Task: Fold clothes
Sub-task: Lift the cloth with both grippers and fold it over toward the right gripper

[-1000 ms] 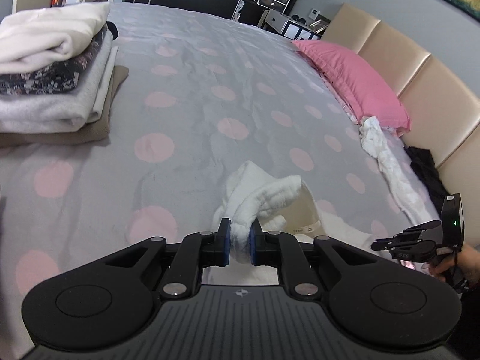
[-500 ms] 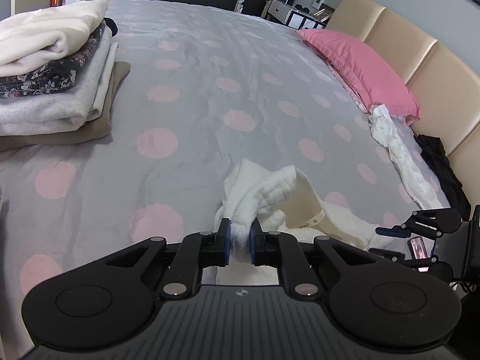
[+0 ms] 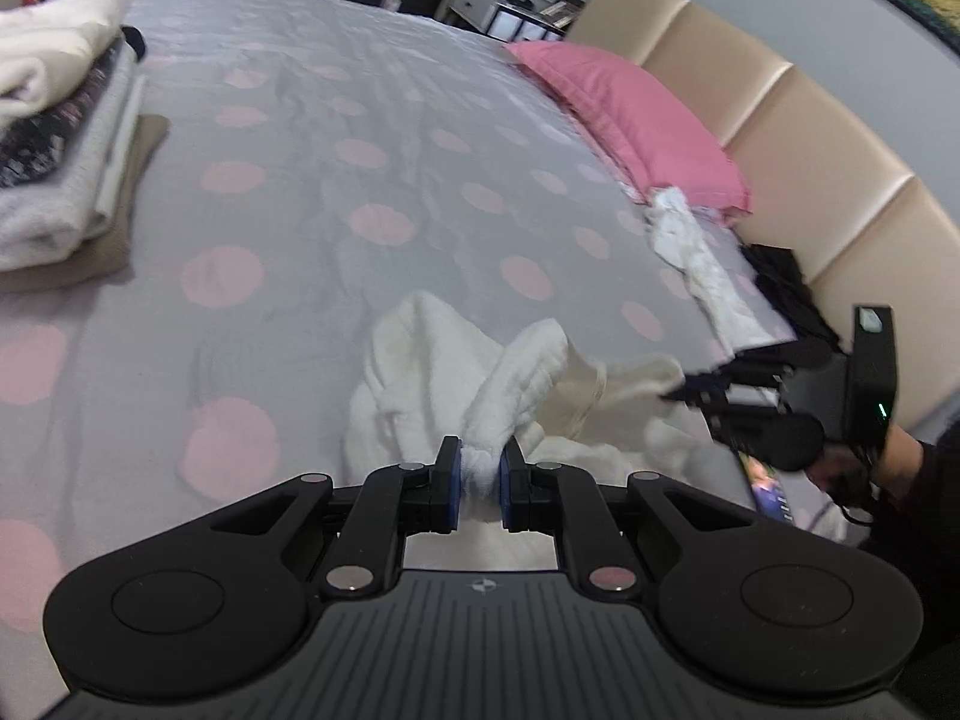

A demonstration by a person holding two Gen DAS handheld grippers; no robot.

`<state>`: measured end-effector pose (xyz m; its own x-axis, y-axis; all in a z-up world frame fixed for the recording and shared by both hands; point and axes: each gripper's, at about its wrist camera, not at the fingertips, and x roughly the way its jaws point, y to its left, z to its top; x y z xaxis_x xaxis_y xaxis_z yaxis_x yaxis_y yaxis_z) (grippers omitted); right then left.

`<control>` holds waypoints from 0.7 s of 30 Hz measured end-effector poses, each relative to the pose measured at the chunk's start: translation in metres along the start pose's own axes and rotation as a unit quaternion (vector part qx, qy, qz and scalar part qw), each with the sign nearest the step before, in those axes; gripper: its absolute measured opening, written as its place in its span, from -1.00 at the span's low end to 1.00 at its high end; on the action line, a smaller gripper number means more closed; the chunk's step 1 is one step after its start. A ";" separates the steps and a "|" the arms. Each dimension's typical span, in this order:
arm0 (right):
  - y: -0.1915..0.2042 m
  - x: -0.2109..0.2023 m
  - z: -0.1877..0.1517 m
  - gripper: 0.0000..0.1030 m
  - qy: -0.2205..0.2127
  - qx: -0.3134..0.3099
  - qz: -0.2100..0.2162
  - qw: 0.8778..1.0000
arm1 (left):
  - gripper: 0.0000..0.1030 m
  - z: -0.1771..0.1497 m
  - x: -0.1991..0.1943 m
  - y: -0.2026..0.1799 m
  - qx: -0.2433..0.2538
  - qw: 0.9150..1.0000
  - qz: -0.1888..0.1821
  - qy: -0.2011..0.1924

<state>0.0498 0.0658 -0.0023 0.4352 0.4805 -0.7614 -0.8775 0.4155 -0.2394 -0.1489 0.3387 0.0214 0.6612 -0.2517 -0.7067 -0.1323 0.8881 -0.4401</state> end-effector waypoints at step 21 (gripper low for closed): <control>-0.013 -0.008 -0.028 -0.88 0.049 0.047 0.008 0.998 | -0.22 -0.038 0.019 -0.069 0.193 0.977 0.071 0.060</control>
<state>0.0523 0.0348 -0.0102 0.3958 0.4111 -0.8212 -0.8590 0.4819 -0.1729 -0.1558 0.2581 0.0174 0.5622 -0.1372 -0.8155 0.0860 0.9905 -0.1074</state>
